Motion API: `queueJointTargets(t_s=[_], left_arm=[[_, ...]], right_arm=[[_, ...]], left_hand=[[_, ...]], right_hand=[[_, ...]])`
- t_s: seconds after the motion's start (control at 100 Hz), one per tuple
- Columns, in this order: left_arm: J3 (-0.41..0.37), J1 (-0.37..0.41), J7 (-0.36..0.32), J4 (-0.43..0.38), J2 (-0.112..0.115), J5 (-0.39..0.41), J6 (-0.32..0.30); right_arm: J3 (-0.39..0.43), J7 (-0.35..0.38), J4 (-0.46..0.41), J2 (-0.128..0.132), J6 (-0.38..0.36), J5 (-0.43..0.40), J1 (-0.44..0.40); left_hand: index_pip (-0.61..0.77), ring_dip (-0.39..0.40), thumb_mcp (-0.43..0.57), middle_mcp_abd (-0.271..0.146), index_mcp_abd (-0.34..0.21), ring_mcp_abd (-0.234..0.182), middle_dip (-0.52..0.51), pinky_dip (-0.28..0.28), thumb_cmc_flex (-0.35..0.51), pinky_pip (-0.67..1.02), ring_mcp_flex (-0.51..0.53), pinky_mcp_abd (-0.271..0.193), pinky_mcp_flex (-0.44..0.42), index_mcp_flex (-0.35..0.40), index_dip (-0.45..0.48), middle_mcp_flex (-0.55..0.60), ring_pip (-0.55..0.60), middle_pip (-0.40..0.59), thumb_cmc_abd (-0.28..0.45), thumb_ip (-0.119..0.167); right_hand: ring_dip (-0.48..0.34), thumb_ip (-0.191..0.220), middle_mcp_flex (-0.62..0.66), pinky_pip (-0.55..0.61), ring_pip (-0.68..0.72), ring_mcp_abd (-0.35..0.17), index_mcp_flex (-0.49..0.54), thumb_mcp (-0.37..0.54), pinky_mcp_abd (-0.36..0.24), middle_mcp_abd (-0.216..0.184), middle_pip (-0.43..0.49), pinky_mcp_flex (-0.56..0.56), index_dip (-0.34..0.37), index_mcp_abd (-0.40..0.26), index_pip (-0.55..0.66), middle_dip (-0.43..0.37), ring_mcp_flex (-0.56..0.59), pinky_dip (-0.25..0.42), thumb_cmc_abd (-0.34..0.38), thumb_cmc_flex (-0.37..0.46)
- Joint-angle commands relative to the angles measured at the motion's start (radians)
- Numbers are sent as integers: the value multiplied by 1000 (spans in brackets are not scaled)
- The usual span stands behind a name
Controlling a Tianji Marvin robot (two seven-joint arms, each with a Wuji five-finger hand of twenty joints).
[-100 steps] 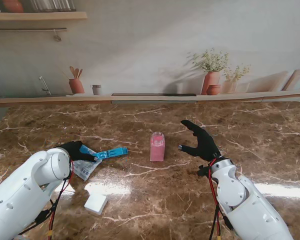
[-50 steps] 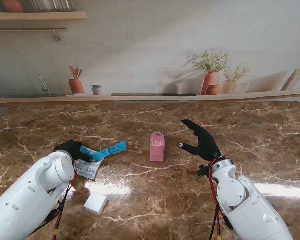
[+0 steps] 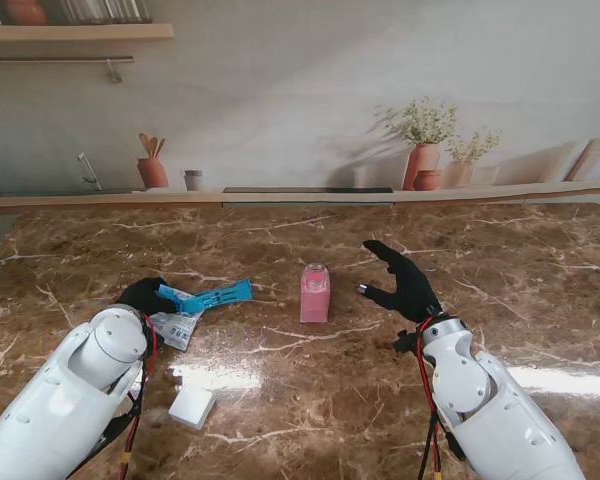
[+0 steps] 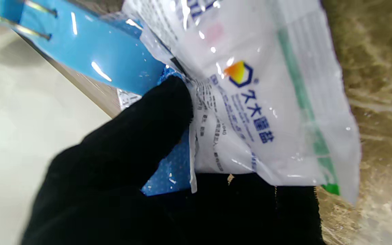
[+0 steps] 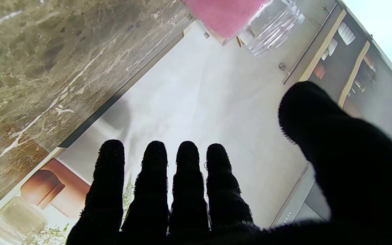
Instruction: Fill the seasoning bottle
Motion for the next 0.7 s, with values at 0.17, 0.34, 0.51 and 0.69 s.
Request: queueJointTargets(t_s=[0.17, 0.34, 0.51, 0.69], left_arm=[[9, 26, 47, 34, -30, -21, 9], [9, 25, 48, 37, -31, -28, 1], [1, 25, 126, 50, -55, -63, -13], [-31, 38, 146, 26, -63, -108, -52]], right_arm=[[0, 14, -4, 0, 10, -10, -7], [1, 12, -7, -1, 10, -7, -8], [4, 15, -11, 0, 11, -9, -11], [10, 20, -20, 2, 13, -13, -14]], left_hand=[[-303, 111, 133, -64, -36, 41, 201, -51, 139, -17, 87, 68, 38, -80, -367, -24, 93, 154, 19, 20], [-414, 202, 110, -54, -24, 66, 327, -45, 193, -54, 32, 67, -20, 235, -853, -82, 119, 253, 105, 18], [-98, 237, 67, -39, -122, 112, 399, 2, 229, -51, 9, 86, -37, 326, -523, -106, 162, 290, 162, 20], [-104, 186, 25, -2, -90, 110, 378, -36, 257, -85, 36, 90, 12, 341, -413, -123, 125, 298, 191, 28]], right_hand=[[3, 35, 2, 13, 6, -18, 19, -3, -13, -2, 13, -14, -9, -23, 6, 5, -15, 28, 19, 18], [3, 35, 0, 10, 3, -18, 19, -3, -13, -1, 14, -14, -9, -23, 7, 7, -15, 28, 22, 18], [3, 35, 0, 8, 2, -18, 20, -4, -13, -1, 13, -13, -10, -25, 8, 7, -14, 29, 23, 17], [8, 36, 8, 11, 14, -20, 22, -5, -8, -3, 16, -5, -10, -23, 9, 8, 19, 31, 25, 16]])
